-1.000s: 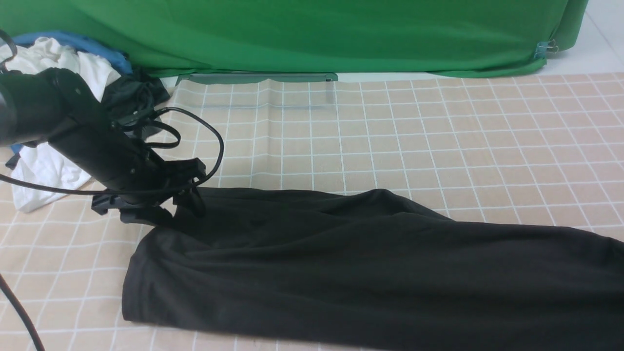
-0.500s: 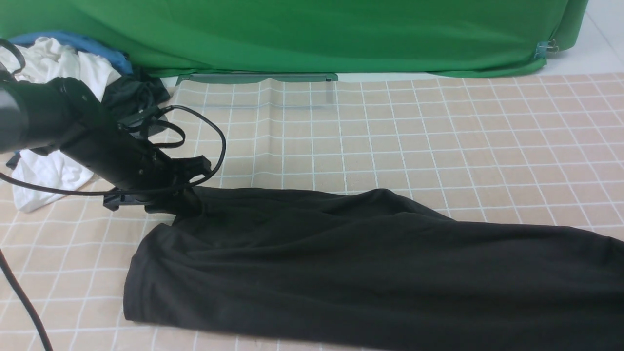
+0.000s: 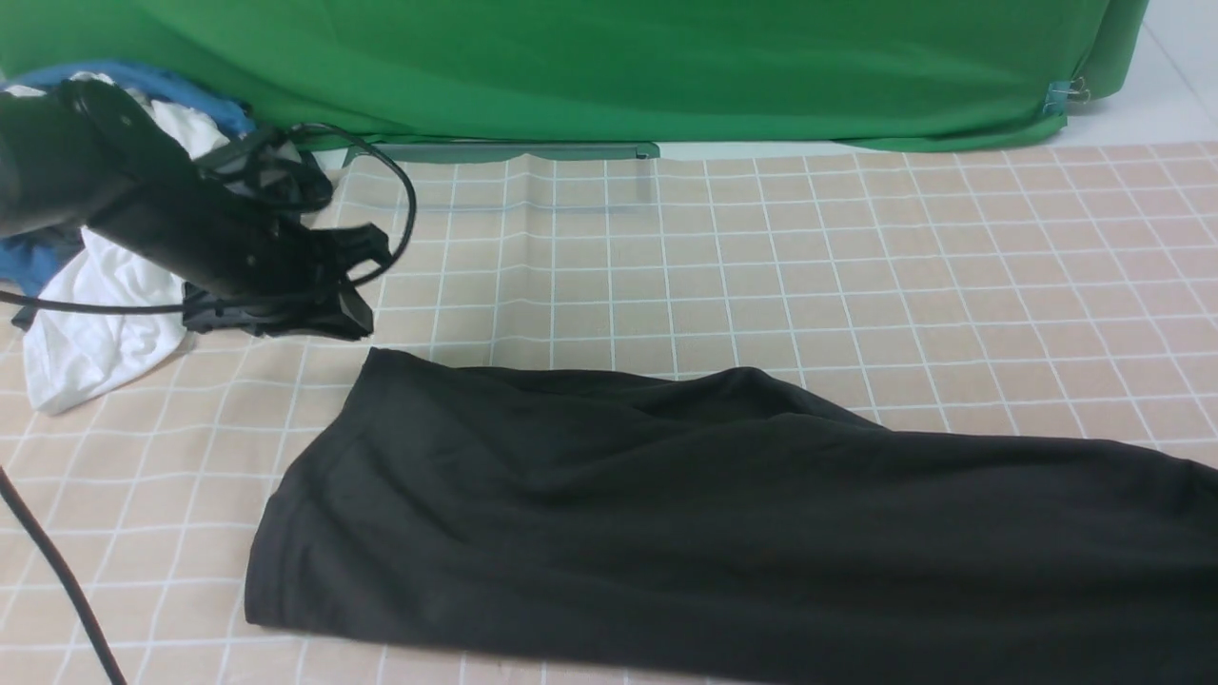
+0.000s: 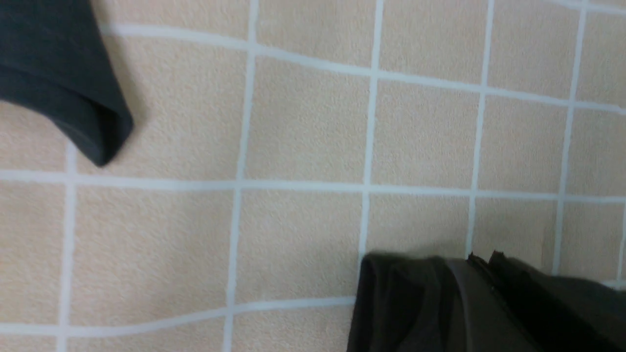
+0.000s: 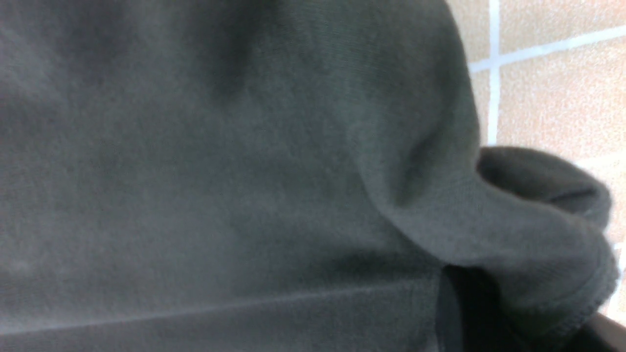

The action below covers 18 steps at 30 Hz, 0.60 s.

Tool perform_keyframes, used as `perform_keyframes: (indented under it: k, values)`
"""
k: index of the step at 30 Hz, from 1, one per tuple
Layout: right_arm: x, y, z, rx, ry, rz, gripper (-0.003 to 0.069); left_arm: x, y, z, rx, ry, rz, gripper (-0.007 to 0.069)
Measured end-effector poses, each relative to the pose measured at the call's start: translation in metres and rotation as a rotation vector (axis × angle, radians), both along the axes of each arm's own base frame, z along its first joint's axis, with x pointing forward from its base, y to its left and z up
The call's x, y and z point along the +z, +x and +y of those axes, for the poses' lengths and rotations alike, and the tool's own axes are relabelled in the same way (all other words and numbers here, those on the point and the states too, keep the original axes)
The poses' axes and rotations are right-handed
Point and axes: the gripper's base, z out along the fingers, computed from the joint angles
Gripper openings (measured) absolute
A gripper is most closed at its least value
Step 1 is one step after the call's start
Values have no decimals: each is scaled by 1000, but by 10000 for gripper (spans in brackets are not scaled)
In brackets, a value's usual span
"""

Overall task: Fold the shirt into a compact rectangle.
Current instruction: 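Pull the folded dark garment lengthwise by its ends to straighten it flat on the table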

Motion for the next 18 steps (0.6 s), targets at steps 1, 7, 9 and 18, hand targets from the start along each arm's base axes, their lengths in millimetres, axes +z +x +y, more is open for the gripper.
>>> perform_keyframes:
  k: [1, 7, 9, 18]
  values:
    - [0, 0, 0, 0, 0, -1, 91, 0, 0, 1, 2, 2, -1, 15]
    - [0, 1, 0, 0, -3, -10, 91, 1, 0, 5, 23, -9, 15, 15]
    - [0, 1, 0, 0, -3, -10, 91, 3, -2, 3, 3, -20, 43, 15]
    - [0, 1, 0, -2, -4, -14, 91, 27, -9, -15, -125, -75, 197, 61]
